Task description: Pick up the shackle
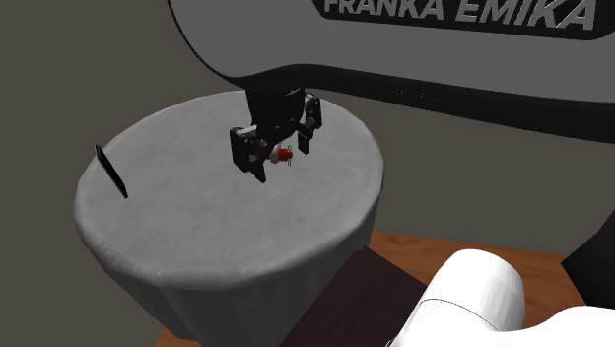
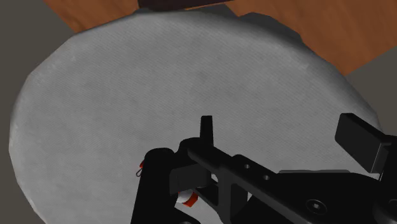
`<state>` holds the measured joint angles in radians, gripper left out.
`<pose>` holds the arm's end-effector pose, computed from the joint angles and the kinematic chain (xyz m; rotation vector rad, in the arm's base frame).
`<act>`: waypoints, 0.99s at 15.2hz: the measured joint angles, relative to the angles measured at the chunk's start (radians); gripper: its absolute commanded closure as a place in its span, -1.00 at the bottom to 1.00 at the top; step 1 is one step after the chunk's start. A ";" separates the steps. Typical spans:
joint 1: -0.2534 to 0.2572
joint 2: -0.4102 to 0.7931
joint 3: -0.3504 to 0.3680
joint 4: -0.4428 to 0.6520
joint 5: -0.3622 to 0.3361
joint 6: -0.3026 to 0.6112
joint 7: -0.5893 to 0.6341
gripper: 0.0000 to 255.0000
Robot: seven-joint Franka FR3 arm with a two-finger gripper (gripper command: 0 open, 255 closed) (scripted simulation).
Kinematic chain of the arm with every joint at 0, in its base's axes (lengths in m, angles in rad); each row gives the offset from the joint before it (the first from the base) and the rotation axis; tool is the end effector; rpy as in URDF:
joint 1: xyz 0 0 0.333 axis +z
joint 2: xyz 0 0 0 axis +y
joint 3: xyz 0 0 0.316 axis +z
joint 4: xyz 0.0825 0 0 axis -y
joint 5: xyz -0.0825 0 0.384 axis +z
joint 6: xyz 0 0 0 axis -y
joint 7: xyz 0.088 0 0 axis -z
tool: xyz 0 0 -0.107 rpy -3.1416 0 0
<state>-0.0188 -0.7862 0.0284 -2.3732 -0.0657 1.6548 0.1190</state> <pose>0.3151 -0.0009 0.5904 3.0531 -0.1738 0.1111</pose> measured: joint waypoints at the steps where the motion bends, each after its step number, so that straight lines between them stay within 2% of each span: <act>1: 0.000 0.000 0.000 0.000 0.000 0.000 0.000 -1.00; 8: -0.023 0.209 -0.092 0.061 -0.025 0.107 -0.096 -1.00; 15: -0.040 0.480 -0.181 0.209 -0.012 0.180 -0.212 -1.00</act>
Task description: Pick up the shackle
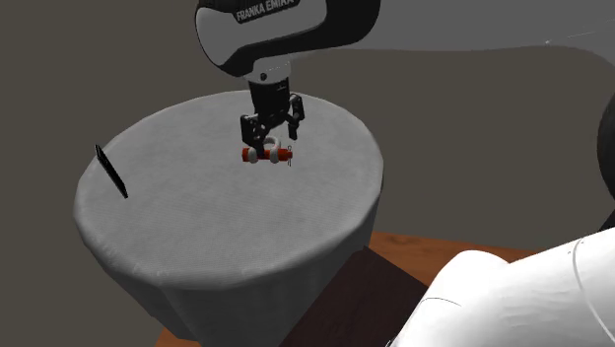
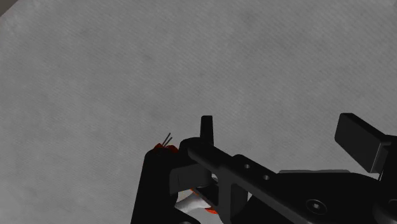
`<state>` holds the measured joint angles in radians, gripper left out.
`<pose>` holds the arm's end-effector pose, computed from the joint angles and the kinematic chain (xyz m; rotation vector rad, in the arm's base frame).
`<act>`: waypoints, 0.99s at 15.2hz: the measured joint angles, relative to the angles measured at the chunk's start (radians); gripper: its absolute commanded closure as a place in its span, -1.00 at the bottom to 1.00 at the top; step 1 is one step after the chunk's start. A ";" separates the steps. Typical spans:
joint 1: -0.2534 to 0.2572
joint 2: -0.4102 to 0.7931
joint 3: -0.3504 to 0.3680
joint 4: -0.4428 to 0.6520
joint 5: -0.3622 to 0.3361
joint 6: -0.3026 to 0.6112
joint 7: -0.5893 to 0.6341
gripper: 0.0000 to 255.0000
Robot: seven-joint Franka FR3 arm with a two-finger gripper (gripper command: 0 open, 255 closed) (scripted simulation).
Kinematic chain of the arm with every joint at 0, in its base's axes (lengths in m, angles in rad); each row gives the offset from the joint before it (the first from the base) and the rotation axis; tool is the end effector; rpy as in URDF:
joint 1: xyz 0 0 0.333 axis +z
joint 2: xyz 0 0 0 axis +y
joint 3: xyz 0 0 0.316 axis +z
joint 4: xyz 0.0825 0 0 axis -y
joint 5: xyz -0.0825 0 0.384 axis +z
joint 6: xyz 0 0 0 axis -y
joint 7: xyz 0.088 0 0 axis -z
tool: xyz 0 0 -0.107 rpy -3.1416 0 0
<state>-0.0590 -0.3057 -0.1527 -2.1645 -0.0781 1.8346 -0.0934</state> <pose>0.4486 -0.1082 0.5183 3.1131 -0.1391 -0.0484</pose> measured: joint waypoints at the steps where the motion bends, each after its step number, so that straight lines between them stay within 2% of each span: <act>1: -0.001 0.037 -0.009 0.022 0.006 0.008 -0.014 -1.00; 5: -0.014 0.201 -0.048 0.118 0.035 0.041 -0.085 -1.00; 8: -0.030 0.343 -0.071 0.230 0.068 0.043 -0.142 -1.00; 15: -0.087 0.641 -0.087 0.503 0.143 -0.001 -0.247 -1.00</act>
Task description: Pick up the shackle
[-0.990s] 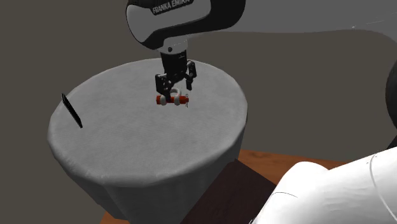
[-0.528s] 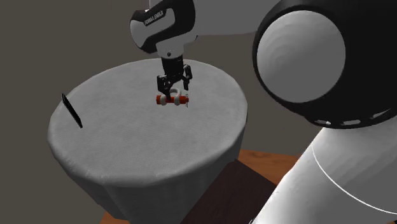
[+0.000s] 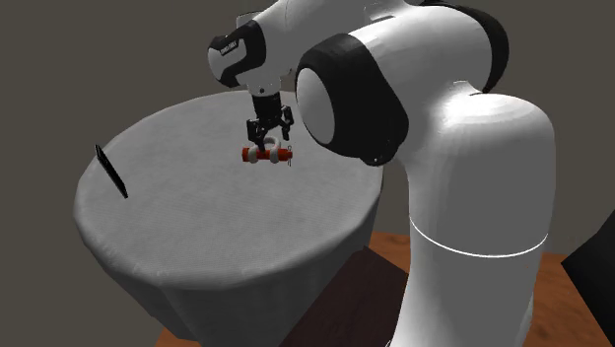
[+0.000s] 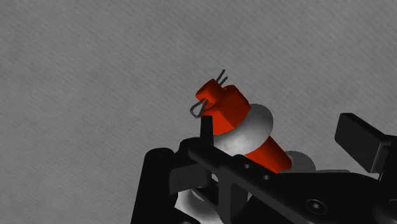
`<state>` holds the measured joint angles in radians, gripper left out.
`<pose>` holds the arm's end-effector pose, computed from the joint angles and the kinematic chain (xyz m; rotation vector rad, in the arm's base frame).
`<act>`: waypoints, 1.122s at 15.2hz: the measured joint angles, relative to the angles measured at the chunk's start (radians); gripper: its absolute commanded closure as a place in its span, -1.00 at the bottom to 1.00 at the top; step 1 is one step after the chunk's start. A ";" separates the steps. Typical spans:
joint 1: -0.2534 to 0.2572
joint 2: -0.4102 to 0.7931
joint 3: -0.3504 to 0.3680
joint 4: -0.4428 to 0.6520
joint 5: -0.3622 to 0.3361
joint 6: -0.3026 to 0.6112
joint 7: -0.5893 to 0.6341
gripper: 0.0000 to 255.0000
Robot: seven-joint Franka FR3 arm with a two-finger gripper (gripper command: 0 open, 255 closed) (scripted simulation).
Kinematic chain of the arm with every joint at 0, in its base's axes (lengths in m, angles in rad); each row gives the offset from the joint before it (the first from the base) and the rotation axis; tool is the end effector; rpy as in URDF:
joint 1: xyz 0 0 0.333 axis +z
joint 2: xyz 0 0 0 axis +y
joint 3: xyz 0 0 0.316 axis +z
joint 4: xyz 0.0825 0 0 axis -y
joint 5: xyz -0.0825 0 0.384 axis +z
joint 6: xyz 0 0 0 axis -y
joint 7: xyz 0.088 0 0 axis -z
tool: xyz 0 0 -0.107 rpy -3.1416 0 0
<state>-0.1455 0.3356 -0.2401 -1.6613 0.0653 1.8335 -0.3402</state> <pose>0.5950 -0.2208 0.4059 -3.0936 0.0934 0.2319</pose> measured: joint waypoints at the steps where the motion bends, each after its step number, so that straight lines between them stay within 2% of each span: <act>1: -0.009 0.047 0.001 0.042 0.010 -0.005 -0.011 -1.00; 3: -0.019 0.094 0.003 0.090 0.020 -0.015 -0.021 -1.00; 10: -0.024 0.139 0.008 0.064 0.031 0.050 -0.029 -1.00; 11: -0.025 0.140 0.008 0.061 0.031 0.054 -0.030 1.00; 17: -0.025 0.139 0.007 0.059 0.031 0.058 -0.030 1.00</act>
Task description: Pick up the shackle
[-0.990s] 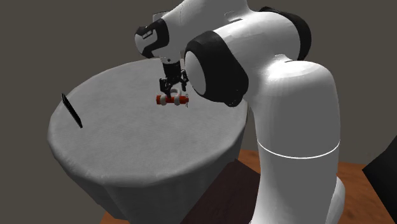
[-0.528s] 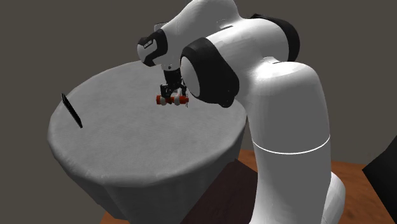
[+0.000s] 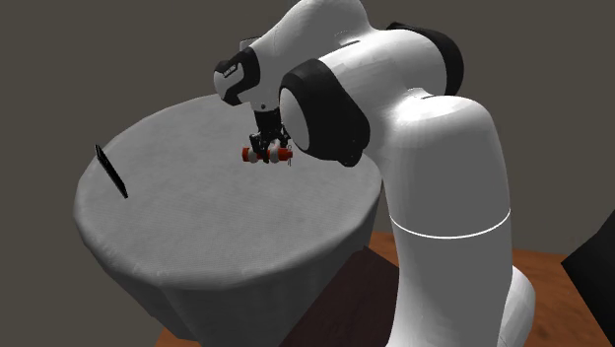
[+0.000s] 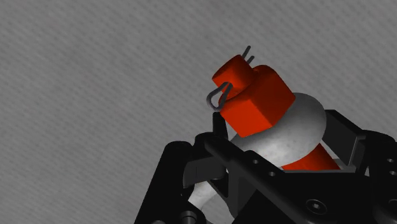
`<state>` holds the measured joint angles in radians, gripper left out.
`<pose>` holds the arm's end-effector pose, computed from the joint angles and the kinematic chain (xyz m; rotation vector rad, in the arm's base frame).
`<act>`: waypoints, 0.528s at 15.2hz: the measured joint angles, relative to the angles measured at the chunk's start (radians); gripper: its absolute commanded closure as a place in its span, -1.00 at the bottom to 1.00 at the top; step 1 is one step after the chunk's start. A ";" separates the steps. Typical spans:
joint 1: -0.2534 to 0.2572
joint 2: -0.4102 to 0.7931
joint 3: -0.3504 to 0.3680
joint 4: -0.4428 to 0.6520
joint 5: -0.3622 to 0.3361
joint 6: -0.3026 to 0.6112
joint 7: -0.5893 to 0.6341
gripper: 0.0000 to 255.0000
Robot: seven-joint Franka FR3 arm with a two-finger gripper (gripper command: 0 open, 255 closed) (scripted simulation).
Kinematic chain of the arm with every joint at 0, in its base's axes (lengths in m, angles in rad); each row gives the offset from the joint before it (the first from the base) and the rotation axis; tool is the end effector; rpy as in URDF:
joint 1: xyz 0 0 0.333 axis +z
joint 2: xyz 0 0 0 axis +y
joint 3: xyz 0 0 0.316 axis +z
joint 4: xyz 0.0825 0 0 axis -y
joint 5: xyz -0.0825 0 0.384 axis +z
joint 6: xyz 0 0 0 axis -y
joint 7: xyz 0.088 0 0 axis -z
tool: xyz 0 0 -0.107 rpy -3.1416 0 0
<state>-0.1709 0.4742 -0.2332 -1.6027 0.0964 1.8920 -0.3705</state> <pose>0.6167 -0.2363 0.3479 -3.0828 0.0866 0.2560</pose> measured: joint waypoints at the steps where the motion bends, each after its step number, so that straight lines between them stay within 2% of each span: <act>1: 0.000 0.000 0.000 0.000 0.000 0.000 0.000 1.00; 8: 0.001 -0.011 -0.001 0.022 -0.003 -0.035 0.002 1.00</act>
<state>-0.1698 0.4631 -0.2342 -1.5807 0.0931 1.8571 -0.3680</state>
